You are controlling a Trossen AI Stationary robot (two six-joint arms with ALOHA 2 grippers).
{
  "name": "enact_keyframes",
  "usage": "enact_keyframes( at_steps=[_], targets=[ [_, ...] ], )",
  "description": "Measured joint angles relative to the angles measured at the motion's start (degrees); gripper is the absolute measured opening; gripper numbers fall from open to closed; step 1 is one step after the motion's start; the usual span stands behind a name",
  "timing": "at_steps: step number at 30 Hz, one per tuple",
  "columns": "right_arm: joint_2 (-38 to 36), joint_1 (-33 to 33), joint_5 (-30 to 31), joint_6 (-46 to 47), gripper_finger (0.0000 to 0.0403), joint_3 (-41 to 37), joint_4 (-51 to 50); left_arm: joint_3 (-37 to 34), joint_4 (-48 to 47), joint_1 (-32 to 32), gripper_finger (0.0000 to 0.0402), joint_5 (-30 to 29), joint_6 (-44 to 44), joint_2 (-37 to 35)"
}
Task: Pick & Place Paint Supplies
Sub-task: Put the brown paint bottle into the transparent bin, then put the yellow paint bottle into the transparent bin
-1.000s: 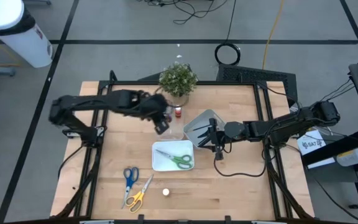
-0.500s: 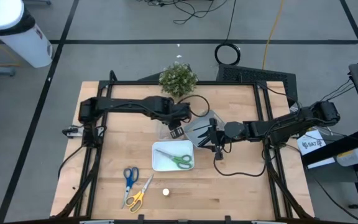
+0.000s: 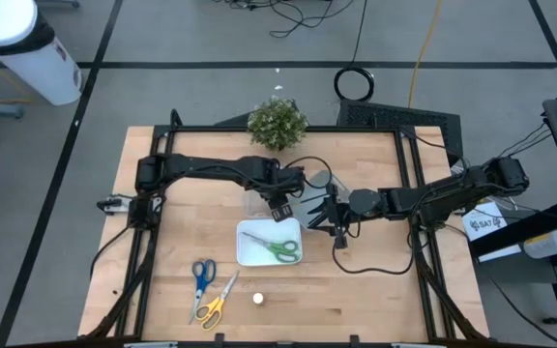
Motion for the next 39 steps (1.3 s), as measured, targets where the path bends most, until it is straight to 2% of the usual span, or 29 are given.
enact_keyframes(
  at_steps=[7,17,21,26,31,35,39],
  targets=[
    [0.0,0.0,0.0,0.0,0.0187,0.0,0.0,0.0,1.0,0.0,0.0124,1.6,0.0,1.1],
    [0.0,0.0,0.0,0.0,0.0187,0.0,0.0,0.0,2.9,0.0,0.0252,2.4,0.1,0.0],
    [0.0,0.0,0.0,0.0,0.0187,0.0,0.0,0.0,2.0,0.0,0.0277,2.9,0.1,-2.9],
    [0.0,0.0,0.0,0.0,0.0187,0.0,-0.1,0.0,-0.1,-1.3,0.029,2.9,-1.5,-8.9],
    [0.0,0.0,-0.1,0.0,0.0187,0.0,-0.3,0.0,-2.2,-6.5,0.0283,2.4,-1.9,-15.6],
    [0.0,0.0,-0.1,0.0,0.0187,0.0,-0.5,0.0,-2.8,-13.9,0.0275,2.4,-2.3,-18.8],
    [0.0,0.0,-0.1,0.0,0.0187,0.0,-0.4,0.0,-2.8,-22.3,0.0275,1.0,-3.5,-19.0]
  ],
)
